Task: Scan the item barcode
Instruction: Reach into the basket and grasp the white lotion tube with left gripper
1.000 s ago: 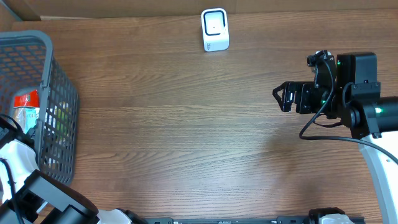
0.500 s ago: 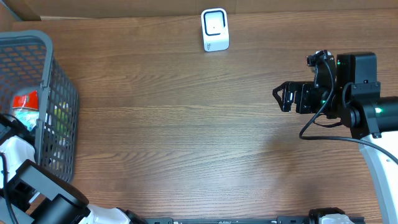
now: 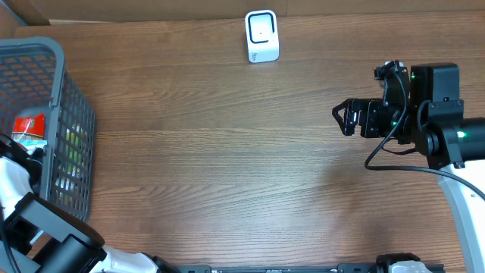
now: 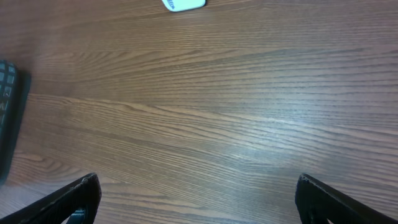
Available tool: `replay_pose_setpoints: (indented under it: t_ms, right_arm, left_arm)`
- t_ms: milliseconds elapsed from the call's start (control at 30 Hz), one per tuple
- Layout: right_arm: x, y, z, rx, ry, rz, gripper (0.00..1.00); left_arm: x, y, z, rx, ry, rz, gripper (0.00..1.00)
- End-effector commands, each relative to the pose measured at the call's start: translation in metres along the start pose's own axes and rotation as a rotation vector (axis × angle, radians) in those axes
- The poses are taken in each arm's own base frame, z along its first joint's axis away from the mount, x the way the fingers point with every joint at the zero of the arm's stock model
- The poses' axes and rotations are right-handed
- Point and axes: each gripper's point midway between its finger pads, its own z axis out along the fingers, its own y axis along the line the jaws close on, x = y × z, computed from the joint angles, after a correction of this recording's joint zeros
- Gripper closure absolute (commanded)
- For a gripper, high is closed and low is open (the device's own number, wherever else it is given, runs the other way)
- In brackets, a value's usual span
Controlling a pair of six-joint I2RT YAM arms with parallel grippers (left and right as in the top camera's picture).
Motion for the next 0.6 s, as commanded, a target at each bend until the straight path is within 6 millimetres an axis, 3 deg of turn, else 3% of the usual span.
replay_pose_setpoints:
  t_ms: [0,167,300,433,567]
  right_arm:
    - [-0.009,0.005,-0.006,-0.01,-0.032,-0.021,0.0]
    - [-0.011,0.006,-0.006,-0.01,-0.041,-0.024,0.0]
    - [-0.011,0.006,-0.006,-0.01,-0.041,-0.024,0.0]
    - [-0.011,0.006,-0.006,-0.011,-0.041,-0.024,0.0]
    - [-0.011,0.006,-0.006,-0.011,-0.041,-0.024,0.0]
  left_arm:
    - [-0.049,-0.019,-0.054,0.058,-0.149,0.015,0.96]
    - [-0.085,-0.042,-0.12,0.1,-0.318,0.055,0.96]
    - [-0.101,-0.069,-0.179,0.151,-0.463,0.107,0.96]
    - [-0.104,-0.103,-0.244,0.226,-0.604,0.172,0.96]
    - [-0.092,-0.128,-0.304,0.281,-0.733,0.212,0.96]
